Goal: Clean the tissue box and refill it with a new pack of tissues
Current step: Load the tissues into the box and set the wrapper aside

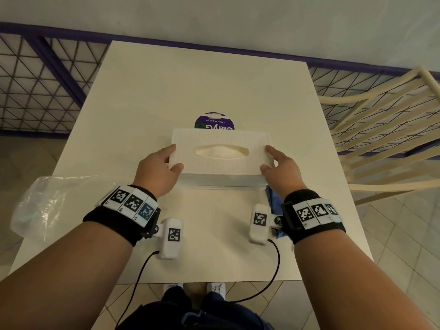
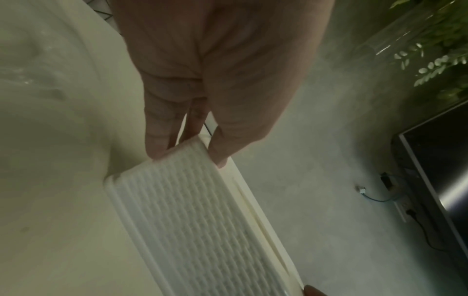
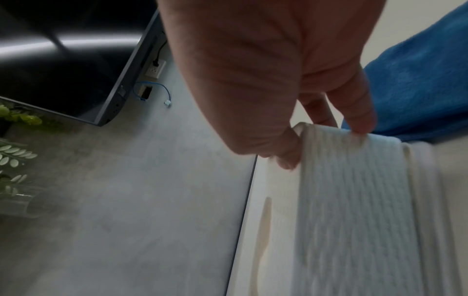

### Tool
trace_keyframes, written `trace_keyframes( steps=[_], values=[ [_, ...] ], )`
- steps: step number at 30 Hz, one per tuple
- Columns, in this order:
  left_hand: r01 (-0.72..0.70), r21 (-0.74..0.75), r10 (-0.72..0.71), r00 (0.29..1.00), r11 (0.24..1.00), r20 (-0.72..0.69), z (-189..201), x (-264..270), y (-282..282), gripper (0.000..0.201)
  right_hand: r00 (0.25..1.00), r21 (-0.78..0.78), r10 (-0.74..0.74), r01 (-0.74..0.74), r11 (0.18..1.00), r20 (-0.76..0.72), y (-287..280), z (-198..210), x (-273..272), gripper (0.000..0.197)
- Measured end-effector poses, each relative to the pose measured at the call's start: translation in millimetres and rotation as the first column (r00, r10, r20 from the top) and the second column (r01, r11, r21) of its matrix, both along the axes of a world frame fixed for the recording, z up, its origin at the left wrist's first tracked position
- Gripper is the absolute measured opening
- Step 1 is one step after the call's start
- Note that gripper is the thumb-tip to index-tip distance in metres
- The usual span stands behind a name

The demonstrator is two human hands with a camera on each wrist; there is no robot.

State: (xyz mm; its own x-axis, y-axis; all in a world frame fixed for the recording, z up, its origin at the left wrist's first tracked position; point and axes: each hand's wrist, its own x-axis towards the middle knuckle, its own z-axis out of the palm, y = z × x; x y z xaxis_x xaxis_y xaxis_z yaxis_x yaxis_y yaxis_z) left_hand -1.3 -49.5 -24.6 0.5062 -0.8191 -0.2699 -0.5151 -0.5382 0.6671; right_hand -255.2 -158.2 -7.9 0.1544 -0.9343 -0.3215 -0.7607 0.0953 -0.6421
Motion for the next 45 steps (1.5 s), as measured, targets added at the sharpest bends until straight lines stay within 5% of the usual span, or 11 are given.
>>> trace_keyframes(
  steps=[14,24,32,36,40,45],
  values=[
    [0.257,0.318,-0.328,0.925,0.913,0.194,3,1,-9,0.060,0.969,0.069,0.155,-0.145,0.987,-0.192,-3,1,7,0.063],
    [0.258,0.370,-0.372,0.885,0.892,0.280,3,-4,-7,0.057,0.970,0.082,0.128,-0.113,0.990,-0.207,2,-3,8,0.061],
    [0.357,0.347,-0.419,0.900,0.867,0.119,9,23,3,0.059,0.957,0.100,0.196,-0.178,0.979,-0.214,-3,8,6,0.063],
    [0.202,0.415,-0.336,0.899,0.887,0.280,26,65,24,0.053,0.978,-0.039,0.135,-0.143,0.989,-0.161,10,15,17,0.056],
    [0.019,0.705,-0.434,0.800,0.709,0.415,31,95,49,0.075,0.972,-0.272,0.197,-0.226,0.936,-0.130,51,24,56,0.038],
    [-0.013,0.759,-0.439,0.809,0.651,0.390,2,111,81,0.081,0.836,-0.069,0.540,-0.547,0.834,-0.098,106,18,110,0.025]
  ],
)
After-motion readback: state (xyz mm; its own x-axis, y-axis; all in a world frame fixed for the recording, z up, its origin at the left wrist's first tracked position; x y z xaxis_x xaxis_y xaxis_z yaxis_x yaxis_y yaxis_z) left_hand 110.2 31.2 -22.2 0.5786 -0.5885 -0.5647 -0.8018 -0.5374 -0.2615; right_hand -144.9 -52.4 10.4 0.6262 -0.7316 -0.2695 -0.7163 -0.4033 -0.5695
